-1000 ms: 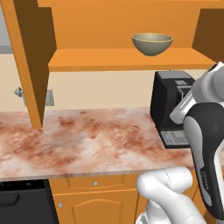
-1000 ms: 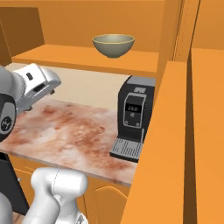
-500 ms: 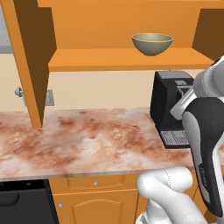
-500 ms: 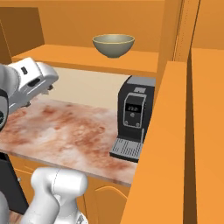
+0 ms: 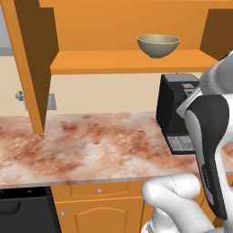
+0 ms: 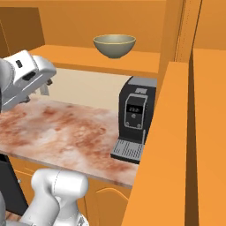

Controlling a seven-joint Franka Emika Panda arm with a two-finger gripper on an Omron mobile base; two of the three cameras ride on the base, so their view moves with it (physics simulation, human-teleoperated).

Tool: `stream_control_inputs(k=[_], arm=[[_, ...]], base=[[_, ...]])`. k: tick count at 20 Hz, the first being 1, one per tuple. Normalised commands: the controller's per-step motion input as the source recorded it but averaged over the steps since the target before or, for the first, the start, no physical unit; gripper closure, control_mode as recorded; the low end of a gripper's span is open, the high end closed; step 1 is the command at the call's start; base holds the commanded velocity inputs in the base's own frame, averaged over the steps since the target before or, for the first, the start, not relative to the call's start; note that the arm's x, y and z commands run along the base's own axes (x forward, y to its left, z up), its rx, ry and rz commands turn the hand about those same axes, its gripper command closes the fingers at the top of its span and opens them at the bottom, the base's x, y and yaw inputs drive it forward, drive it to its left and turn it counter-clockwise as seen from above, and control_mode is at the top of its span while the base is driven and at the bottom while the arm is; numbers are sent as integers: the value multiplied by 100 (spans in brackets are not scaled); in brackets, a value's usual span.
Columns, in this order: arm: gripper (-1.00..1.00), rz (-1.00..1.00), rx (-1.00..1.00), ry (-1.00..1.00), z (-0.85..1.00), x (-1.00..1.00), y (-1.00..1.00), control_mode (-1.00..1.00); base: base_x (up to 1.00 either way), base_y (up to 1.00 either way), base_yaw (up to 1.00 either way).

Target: Move the bowls from the cabinet to the plates on the dining table.

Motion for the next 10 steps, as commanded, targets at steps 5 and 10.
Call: stream_control_inputs(k=[5,10], arm=[[-100,-3,-11,-10,0,9,0,-100],[-100,-1,-11,-10,0,9,0,-100]], base=[[0,0,0],[0,0,0]])
